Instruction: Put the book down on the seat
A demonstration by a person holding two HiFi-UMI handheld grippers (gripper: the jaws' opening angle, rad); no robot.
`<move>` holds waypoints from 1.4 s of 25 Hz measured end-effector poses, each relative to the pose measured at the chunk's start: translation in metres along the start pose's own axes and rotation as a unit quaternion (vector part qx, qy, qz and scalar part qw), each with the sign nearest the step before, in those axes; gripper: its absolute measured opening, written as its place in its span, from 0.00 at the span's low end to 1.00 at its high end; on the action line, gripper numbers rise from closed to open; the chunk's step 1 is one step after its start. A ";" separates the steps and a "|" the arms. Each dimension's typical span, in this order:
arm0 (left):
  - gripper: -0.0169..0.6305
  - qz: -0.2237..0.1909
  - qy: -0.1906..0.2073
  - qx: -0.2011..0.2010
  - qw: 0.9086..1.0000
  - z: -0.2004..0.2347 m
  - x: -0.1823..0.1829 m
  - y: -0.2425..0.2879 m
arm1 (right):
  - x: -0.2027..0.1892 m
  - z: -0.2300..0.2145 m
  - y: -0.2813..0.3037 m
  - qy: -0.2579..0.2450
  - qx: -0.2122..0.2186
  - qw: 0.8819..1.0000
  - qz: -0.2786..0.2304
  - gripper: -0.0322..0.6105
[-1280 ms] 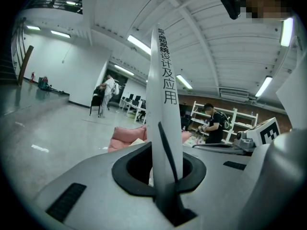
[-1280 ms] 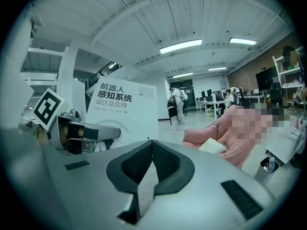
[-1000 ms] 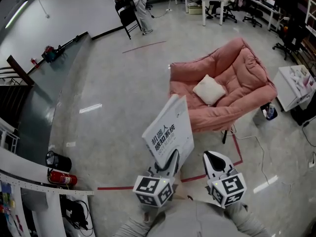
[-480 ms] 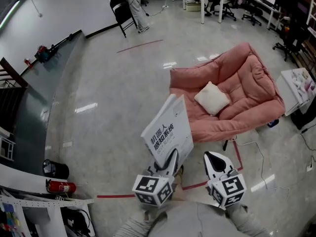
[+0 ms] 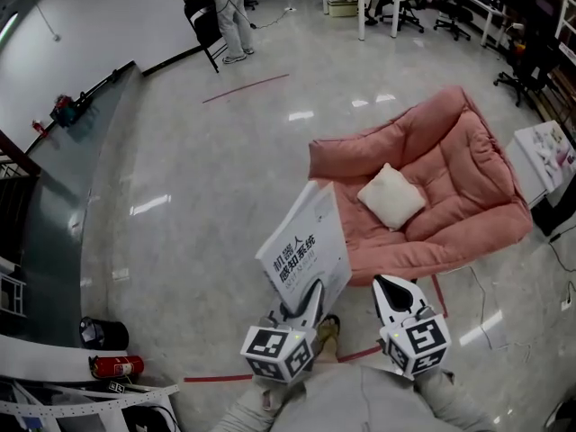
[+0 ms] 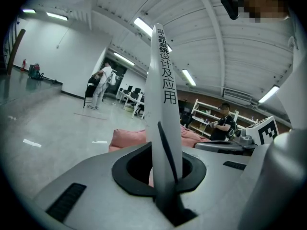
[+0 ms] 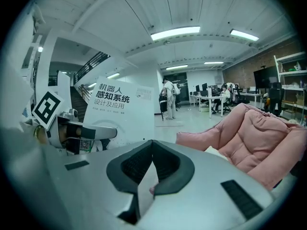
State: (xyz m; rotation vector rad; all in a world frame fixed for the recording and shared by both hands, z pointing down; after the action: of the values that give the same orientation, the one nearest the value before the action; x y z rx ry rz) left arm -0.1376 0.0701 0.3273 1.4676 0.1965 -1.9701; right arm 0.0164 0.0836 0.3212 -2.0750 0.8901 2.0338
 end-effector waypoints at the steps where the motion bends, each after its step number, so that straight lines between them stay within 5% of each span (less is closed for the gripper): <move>1: 0.10 0.003 0.001 -0.003 1.000 0.005 0.002 0.006 | 0.002 -0.003 0.008 0.001 -0.001 1.000 0.000 0.06; 16: 0.10 0.047 0.010 -0.061 0.997 0.052 0.021 0.100 | 0.015 -0.045 0.091 0.015 -0.032 0.999 0.017 0.06; 35: 0.10 0.134 -0.020 -0.077 0.988 0.074 -0.045 0.258 | -0.032 -0.183 0.159 0.054 -0.064 0.993 0.086 0.06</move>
State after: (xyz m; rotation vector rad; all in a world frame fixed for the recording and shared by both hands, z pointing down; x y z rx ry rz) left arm -0.0393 -0.1455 0.4610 1.2814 0.1225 -1.7262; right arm 0.1053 -0.1205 0.4210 -2.2689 1.0147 2.1314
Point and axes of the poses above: the fingertips, and each gripper's own axes: y forward along the fingers, z to its left, x out of its top, the point moved 4 cm from there along -y, backward along the fingers, and after that the axes turned 2 degrees about -z, right-handed, at the moved point
